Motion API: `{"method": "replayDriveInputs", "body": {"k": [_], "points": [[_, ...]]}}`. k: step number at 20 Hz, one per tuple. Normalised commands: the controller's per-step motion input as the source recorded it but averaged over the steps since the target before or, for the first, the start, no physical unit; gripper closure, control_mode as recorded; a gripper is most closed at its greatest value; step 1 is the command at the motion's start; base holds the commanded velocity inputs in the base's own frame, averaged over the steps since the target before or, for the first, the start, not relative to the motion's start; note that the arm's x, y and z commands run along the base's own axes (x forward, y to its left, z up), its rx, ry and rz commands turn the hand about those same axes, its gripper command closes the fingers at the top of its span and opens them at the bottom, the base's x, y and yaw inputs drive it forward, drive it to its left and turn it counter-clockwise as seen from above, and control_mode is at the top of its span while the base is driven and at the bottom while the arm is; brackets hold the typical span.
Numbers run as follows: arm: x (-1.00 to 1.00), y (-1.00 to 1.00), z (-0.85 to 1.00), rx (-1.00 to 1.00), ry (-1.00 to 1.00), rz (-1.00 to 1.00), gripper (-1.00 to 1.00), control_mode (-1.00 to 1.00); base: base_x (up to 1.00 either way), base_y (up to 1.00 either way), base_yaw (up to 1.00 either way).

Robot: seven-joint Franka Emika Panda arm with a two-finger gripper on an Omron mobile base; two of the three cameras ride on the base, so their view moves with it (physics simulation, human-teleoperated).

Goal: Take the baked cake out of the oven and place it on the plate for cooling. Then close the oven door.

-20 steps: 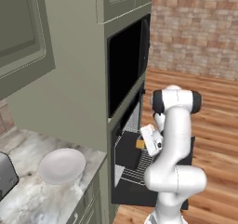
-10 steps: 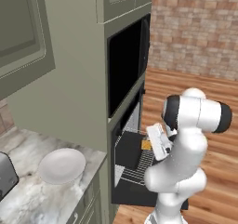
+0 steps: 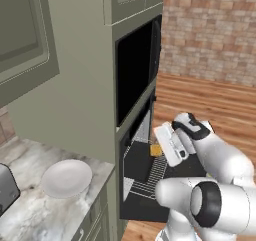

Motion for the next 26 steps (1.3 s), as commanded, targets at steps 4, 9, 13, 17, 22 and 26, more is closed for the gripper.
{"method": "replayDriveInputs", "body": {"k": [4,9,13,17,22,26], "points": [[-0.56,0.91,1.0,-0.19,0.02,0.25,1.0,-1.0,0.0,0.0,0.0],[-0.74,1.0,0.98,-0.23,0.0,0.26,1.0,-1.0,0.0,0.0,0.0],[-0.17,1.0,0.74,-0.24,0.04,0.21,1.0,-1.0,0.0,0.0,0.0],[-0.01,1.0,0.54,-0.24,0.12,0.16,1.0,-1.0,0.0,0.0,0.0],[0.01,1.0,0.37,-0.25,0.21,0.13,1.0,-1.0,0.0,0.0,0.0],[0.27,0.99,-0.01,-0.28,0.32,0.14,1.0,-1.0,0.0,0.0,0.0]]}}
